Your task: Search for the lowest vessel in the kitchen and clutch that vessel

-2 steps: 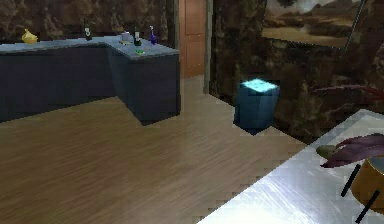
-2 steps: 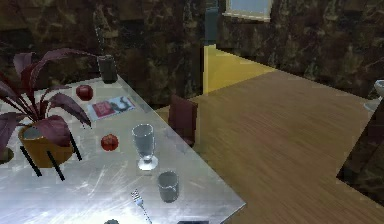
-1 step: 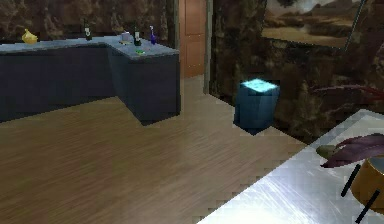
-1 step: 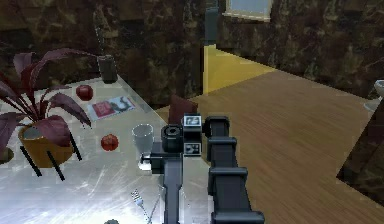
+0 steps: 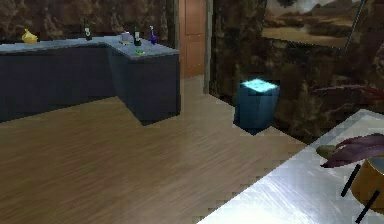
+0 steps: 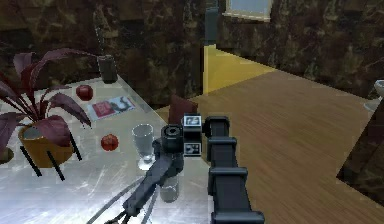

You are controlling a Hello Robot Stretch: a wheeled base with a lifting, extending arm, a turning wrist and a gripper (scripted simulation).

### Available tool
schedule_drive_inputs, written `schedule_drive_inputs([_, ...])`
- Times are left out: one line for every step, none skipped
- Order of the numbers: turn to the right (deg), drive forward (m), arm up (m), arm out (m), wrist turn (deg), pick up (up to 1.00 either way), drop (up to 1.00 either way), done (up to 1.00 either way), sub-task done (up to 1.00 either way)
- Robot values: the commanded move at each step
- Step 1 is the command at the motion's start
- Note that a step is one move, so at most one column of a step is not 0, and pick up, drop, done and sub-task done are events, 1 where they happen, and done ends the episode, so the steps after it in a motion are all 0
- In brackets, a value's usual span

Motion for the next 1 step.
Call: schedule_drive_inputs([0.0,0.0,0.0,0.0,45.0,0.0,0.0,0.0,0.0])
